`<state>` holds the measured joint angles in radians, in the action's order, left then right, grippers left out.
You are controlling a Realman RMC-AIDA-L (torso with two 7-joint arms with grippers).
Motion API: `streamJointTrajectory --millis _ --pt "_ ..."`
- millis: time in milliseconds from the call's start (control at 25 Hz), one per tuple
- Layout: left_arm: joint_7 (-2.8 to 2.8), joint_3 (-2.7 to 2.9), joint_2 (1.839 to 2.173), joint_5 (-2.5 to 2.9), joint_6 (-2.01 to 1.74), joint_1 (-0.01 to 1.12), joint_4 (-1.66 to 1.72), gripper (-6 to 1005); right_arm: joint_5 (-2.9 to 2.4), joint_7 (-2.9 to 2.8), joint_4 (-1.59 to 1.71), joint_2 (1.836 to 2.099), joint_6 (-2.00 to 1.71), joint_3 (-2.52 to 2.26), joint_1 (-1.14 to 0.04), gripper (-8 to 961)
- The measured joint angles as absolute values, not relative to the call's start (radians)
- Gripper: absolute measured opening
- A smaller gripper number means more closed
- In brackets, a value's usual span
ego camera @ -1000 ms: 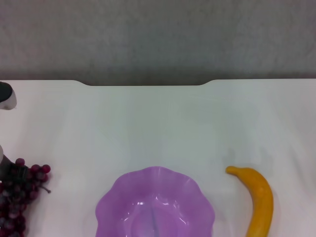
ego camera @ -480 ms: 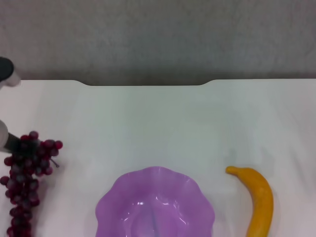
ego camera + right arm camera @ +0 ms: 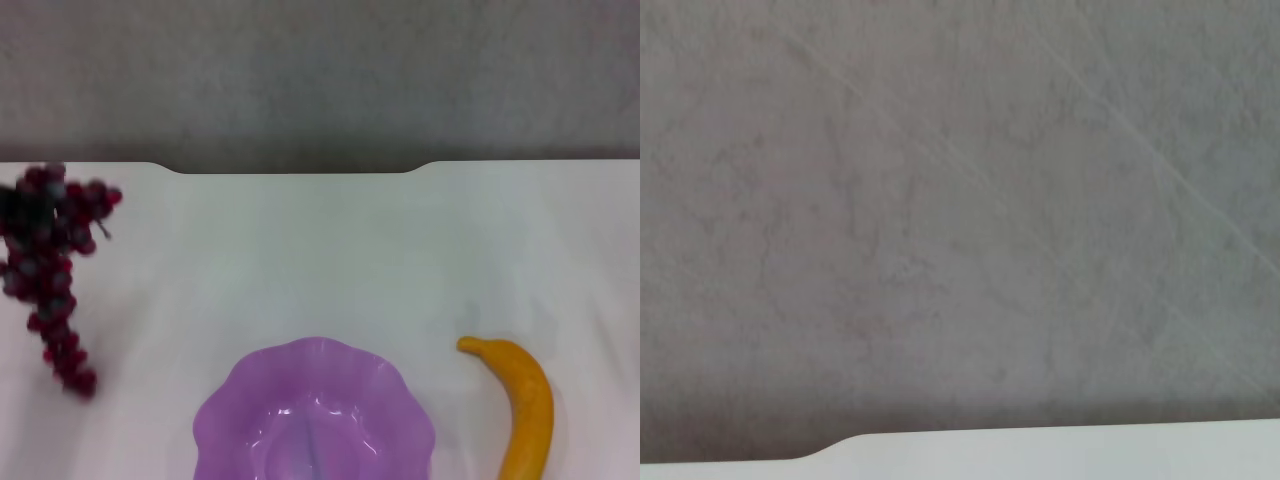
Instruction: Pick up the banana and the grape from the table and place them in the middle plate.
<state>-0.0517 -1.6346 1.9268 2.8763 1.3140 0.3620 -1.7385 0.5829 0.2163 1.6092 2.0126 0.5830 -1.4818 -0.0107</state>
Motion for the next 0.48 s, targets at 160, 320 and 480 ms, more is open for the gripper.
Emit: streamJointTrajectory --millis 160,320,480 --pt "0.015 -1.687 1.952 2.876 1.337 0.334 -1.92 207 0.583 0.216 1.609 2.013 0.583 -1.482 -0.011 839" --pt "0.094 -1.698 2.002 2.874 1.367 0.321 -2.051 206 0.583 0.216 1.608 2.013 0.583 -1.481 -0.008 838" --pt "0.136 -1.661 2.028 2.872 1.384 0.343 -2.069 206 0.572 0.216 1.604 2.013 0.584 -1.481 -0.005 838"
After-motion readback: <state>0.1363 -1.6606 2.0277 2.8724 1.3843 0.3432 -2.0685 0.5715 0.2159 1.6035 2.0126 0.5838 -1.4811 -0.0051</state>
